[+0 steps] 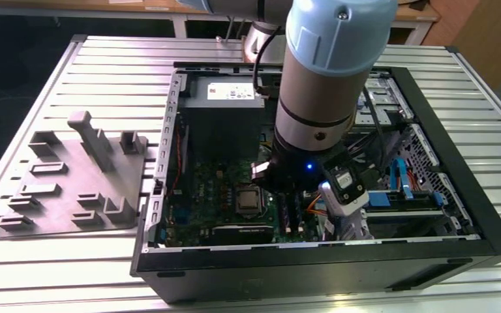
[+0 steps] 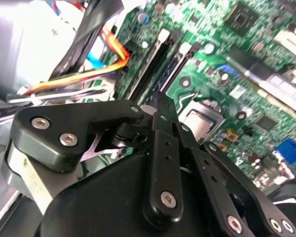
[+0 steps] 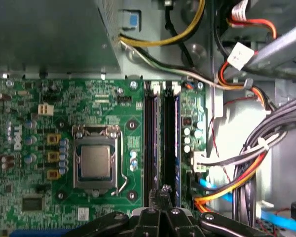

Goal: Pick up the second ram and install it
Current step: 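Press down the second ram until it locks into place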

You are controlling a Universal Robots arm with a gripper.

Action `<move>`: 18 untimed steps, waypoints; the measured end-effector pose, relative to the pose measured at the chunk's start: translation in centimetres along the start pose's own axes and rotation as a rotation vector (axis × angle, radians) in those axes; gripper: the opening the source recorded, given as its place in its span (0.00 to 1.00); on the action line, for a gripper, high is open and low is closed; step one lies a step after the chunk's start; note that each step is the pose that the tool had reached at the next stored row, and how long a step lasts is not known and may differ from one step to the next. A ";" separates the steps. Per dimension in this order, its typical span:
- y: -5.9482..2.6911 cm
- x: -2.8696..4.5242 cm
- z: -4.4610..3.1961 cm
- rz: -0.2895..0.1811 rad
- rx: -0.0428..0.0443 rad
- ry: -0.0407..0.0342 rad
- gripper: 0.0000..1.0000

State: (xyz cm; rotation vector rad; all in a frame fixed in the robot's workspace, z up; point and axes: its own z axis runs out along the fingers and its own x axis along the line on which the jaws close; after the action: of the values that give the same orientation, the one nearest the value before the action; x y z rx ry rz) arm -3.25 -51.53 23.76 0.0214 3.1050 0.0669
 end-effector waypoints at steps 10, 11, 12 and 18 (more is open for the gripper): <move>1.34 0.02 -0.11 0.000 -0.0002 0.0002 0.10; 1.35 0.01 -0.33 0.000 -0.0005 0.0001 0.10; 1.37 0.00 -0.56 0.000 -0.0007 0.0000 0.10; 1.37 -0.01 -0.70 0.000 -0.0007 0.0000 0.10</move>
State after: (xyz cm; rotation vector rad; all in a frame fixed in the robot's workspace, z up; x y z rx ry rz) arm -3.25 -50.18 24.53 0.0214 3.1050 0.0679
